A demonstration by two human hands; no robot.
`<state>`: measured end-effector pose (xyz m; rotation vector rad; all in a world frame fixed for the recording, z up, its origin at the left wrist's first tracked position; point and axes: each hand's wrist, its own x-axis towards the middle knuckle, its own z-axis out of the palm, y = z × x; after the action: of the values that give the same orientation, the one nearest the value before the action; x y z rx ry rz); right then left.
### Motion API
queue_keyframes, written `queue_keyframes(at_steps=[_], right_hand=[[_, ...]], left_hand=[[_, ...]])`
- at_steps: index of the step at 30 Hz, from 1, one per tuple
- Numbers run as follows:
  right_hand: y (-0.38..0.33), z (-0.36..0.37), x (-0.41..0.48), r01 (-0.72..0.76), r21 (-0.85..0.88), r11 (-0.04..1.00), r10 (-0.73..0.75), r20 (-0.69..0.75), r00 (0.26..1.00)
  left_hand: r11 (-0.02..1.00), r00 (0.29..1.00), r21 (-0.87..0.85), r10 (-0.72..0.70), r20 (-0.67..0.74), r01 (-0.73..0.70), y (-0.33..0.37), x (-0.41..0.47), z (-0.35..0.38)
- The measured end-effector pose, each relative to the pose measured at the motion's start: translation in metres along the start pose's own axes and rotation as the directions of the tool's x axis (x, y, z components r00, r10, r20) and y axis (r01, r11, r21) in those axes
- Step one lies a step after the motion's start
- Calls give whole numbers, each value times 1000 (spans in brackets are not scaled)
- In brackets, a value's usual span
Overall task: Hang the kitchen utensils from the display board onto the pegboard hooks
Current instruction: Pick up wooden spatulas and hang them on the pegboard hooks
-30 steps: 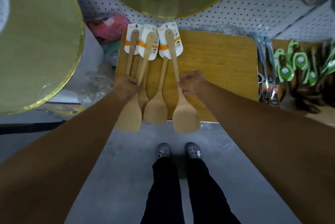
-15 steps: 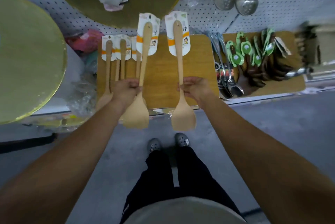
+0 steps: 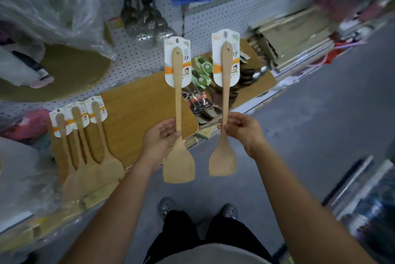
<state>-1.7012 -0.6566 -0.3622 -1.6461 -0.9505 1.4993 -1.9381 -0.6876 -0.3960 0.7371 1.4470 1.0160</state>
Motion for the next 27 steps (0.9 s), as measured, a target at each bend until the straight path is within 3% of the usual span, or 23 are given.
queue_keyframes(at_steps=[7, 15, 27], right_hand=[[-17, -141, -30, 73, 159, 985, -48, -157, 986], [-41, -294, -73, 248, 183, 951, -177, -333, 926], [-60, -412, -46, 305, 171, 937, -185, -499, 847]], left_hand=[[992, 984, -6, 123, 131, -123, 39, -21, 133], [983, 944, -47, 184, 274, -178, 64, -56, 295], [971, 878, -10, 219, 427, -237, 97, -23, 442]])
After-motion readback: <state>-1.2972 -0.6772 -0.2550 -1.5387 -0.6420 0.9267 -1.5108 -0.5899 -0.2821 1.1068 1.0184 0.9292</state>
